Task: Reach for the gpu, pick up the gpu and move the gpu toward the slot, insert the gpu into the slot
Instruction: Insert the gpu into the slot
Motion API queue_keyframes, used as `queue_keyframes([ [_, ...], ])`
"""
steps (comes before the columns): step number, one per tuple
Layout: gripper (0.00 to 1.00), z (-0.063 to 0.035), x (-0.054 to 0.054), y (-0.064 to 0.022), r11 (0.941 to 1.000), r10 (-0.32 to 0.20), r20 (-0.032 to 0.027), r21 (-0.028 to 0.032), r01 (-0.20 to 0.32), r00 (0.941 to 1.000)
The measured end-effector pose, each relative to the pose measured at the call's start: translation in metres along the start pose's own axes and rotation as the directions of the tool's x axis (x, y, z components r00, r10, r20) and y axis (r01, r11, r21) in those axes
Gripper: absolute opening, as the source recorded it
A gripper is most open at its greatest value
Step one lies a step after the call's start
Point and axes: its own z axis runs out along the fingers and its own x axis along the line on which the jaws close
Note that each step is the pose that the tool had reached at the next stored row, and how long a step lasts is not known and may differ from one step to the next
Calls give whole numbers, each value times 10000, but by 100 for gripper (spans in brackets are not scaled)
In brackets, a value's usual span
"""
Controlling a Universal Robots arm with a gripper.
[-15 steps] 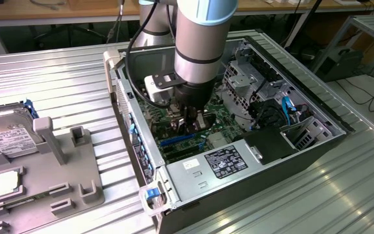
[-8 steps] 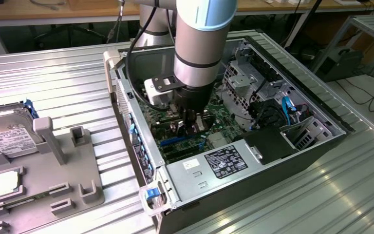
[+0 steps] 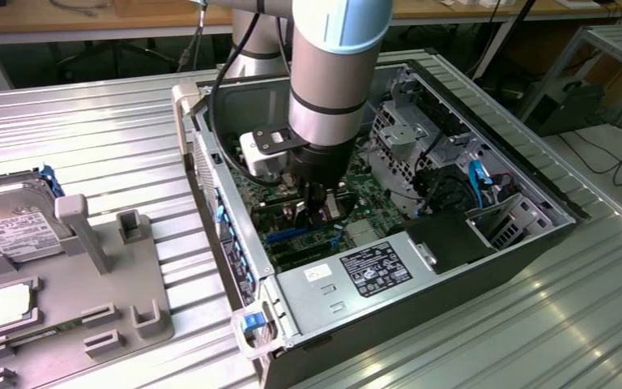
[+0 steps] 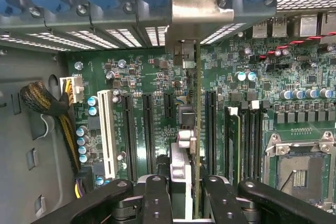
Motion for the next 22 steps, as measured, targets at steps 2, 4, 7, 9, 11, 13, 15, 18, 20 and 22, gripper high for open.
queue_keyframes([
  [2, 29, 1, 0, 1, 10000, 0, -2, 1, 0, 10000],
  [4, 29, 7, -1, 4, 10000, 0, -2, 1, 0, 10000],
  [7, 29, 13, -3, 12, 10000, -1, -3, 0, 1, 10000],
  [9, 29, 16, -5, 14, 10000, -1, -3, 1, 1, 10000],
  [11, 29, 17, -6, 23, 10000, 1, -2, 1, -1, 10000],
  [13, 29, 17, -7, 32, 10000, 0, -2, 1, 0, 10000],
  [15, 29, 17, -6, 39, 10000, 0, -1, 1, 0, 10000],
  [18, 29, 20, -12, 59, 10000, 1, -3, -1, -1, 10000],
  [20, 29, 24, -12, 59, 10000, -1, -3, -2, 1, 10000],
  [22, 29, 30, -12, 59, 10000, -1, -2, -2, 1, 10000],
])
